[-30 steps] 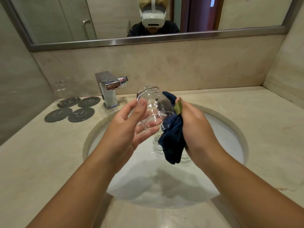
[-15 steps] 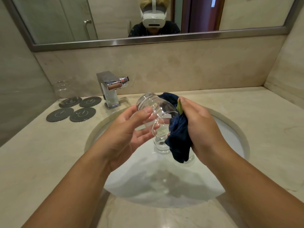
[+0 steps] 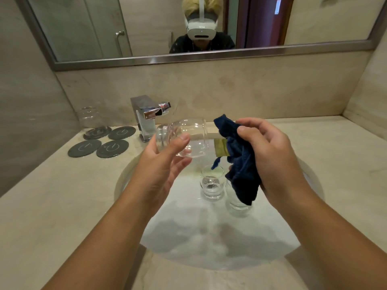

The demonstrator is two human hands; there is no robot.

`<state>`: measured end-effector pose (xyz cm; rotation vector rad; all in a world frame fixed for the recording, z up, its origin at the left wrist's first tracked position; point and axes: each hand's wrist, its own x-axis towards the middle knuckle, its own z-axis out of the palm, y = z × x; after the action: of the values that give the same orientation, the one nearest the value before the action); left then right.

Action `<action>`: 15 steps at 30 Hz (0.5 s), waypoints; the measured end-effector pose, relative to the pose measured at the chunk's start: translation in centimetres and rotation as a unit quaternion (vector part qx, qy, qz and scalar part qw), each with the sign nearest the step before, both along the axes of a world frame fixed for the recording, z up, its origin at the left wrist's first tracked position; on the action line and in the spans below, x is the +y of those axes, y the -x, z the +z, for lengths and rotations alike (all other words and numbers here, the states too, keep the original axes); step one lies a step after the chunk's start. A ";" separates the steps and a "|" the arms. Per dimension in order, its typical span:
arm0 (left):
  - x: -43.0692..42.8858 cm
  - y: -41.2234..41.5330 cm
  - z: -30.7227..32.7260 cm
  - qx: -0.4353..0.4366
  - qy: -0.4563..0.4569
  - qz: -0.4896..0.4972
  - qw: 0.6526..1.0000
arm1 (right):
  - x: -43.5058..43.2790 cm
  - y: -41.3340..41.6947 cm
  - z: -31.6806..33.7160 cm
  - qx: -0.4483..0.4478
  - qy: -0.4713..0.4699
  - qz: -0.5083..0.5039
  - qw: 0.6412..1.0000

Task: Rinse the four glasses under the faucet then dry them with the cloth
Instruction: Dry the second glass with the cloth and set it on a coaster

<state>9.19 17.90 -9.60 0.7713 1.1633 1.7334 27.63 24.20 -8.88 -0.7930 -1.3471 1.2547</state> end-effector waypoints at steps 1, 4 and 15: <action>-0.1 0.1 0.1 -0.001 -0.006 -0.002 1.000 | 0.0 -0.2 0.2 0.006 -0.005 0.018 1.000; -0.1 0.1 0.0 0.004 -0.005 -0.025 1.000 | -0.5 0.0 0.1 -0.010 -0.039 0.069 0.997; -0.3 -0.5 -0.2 0.112 -0.054 -0.047 0.991 | -2.6 1.0 -0.4 -0.134 -0.098 0.183 0.969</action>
<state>9.70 17.57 -9.79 1.0921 1.1685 1.6736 26.63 21.63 -9.26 -0.6052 -1.8721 1.2990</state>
